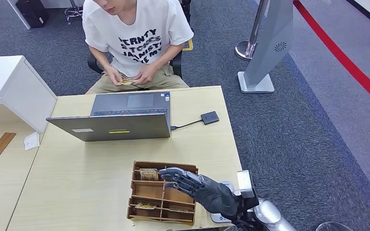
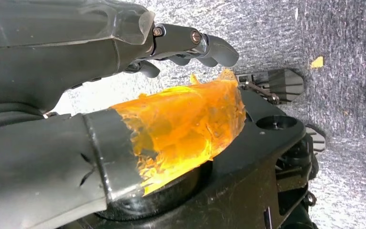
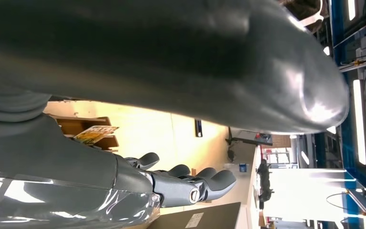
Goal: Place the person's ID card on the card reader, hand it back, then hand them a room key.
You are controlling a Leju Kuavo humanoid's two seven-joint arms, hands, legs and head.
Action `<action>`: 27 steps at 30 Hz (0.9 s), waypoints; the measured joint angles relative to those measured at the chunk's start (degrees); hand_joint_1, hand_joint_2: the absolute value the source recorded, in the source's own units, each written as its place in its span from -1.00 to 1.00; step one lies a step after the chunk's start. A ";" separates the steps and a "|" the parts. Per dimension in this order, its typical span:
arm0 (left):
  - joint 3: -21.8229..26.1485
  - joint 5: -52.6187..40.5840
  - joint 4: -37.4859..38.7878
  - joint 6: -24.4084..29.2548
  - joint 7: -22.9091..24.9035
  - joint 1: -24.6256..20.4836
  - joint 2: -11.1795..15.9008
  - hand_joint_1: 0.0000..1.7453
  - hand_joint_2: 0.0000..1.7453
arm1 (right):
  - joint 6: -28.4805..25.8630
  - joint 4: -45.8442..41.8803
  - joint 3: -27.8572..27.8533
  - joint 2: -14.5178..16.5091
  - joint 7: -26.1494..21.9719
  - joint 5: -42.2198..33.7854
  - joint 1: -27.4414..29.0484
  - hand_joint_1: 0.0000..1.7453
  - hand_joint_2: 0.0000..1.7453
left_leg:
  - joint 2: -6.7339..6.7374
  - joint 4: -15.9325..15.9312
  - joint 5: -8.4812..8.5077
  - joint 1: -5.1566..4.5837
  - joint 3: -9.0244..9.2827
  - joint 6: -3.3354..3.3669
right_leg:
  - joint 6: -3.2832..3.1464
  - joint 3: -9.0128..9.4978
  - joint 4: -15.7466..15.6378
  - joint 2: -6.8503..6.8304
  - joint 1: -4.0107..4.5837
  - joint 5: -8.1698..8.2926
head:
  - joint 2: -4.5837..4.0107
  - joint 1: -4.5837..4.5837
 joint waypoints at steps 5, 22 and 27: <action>-0.16 -1.94 0.00 -1.86 -0.34 0.14 0.84 -1.00 -1.00 | 1.10 0.19 -0.22 -0.73 0.33 -0.62 0.10 -1.00 -1.00 | 0.00 0.00 0.00 0.01 -0.01 0.00 | 0.00 0.01 0.00 0.00 0.00 0.00 | 0.00 0.01; -4.93 -9.30 0.00 0.21 -2.57 0.86 2.95 -1.00 -1.00 | 1.85 1.53 0.16 -1.98 1.38 -2.16 -1.45 -1.00 -1.00 | -0.01 0.01 0.01 0.00 0.01 0.01 | 0.00 0.02 0.01 0.00 -0.01 0.01 | 0.00 0.01; -8.30 -11.89 0.00 1.32 -4.41 0.73 2.56 -1.00 -1.00 | 1.69 1.87 0.28 -1.98 1.49 -2.22 -1.69 -1.00 -1.00 | 0.00 0.01 0.01 0.00 0.01 0.01 | 0.00 0.02 0.01 0.00 -0.02 0.01 | 0.00 0.00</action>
